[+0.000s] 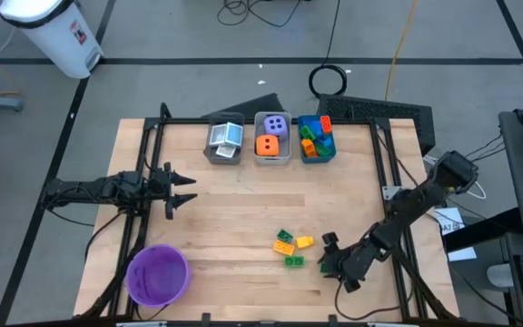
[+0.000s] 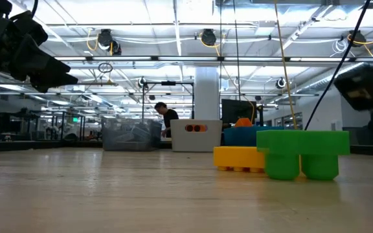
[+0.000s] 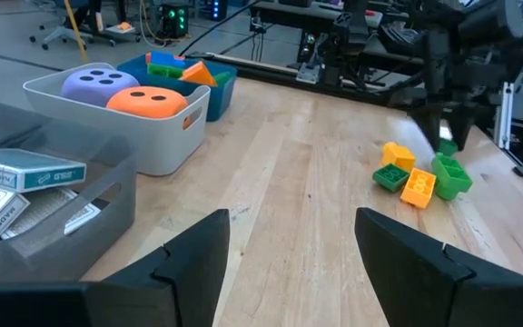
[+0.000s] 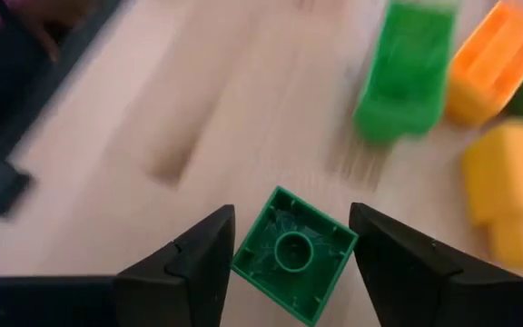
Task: Pick & Place Toys
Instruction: Put the green game piece into the blue bin
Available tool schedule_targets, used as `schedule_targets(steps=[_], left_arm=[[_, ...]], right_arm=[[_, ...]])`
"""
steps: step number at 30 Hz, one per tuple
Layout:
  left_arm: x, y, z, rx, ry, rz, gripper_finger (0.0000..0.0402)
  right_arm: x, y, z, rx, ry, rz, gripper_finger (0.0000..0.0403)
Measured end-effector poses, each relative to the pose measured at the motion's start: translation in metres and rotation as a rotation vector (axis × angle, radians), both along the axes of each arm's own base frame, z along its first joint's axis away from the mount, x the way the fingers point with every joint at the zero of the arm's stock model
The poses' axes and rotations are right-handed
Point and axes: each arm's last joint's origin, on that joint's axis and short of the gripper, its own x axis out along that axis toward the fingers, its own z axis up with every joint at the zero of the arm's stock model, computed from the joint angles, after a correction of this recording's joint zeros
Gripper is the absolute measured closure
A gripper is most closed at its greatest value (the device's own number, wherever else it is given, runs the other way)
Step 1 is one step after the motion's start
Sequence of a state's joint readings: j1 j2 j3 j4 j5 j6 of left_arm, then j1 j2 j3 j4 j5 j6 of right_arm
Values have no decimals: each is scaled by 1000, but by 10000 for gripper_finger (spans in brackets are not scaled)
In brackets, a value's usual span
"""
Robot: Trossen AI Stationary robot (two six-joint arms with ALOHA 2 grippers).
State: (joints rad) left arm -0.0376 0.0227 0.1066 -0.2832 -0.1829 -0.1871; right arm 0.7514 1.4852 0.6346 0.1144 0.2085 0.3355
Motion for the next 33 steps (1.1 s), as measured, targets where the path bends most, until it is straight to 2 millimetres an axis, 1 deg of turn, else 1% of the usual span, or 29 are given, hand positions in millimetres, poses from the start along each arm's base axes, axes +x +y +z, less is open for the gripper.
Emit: schedule_targets(steps=[3, 7, 10, 13, 15, 18, 23, 26, 29, 31, 33], left_arm=[[0, 0, 0, 0, 0, 0, 155], [0, 0, 0, 0, 0, 0, 156], [0, 0, 0, 0, 0, 0, 155], [0, 0, 0, 0, 0, 0, 155], [0, 0, 0, 0, 0, 0, 156], [0, 0, 0, 0, 0, 0, 156], [0, 0, 0, 0, 0, -1, 156], [0, 0, 0, 0, 0, 0, 156], [0, 0, 0, 0, 0, 0, 156], [0, 0, 0, 0, 0, 0, 156], [0, 0, 0, 0, 0, -1, 155]], right_arm=[[1, -6, 15, 30, -49, -8, 200], [2, -18, 41, 49, -164, -12, 200], [5, -35, 61, 28, -271, -94, 200], [9, -60, 80, 30, -362, -234, 200], [13, -81, 90, 38, -405, -332, 200], [18, -120, 103, 34, -461, -470, 200], [21, -191, 114, 43, -525, -649, 200], [19, -236, 114, 57, -556, -741, 200], [15, -280, 112, 60, -532, -848, 200], [12, -305, 108, 53, -515, -920, 200], [11, -327, 101, 48, -518, -963, 200]])
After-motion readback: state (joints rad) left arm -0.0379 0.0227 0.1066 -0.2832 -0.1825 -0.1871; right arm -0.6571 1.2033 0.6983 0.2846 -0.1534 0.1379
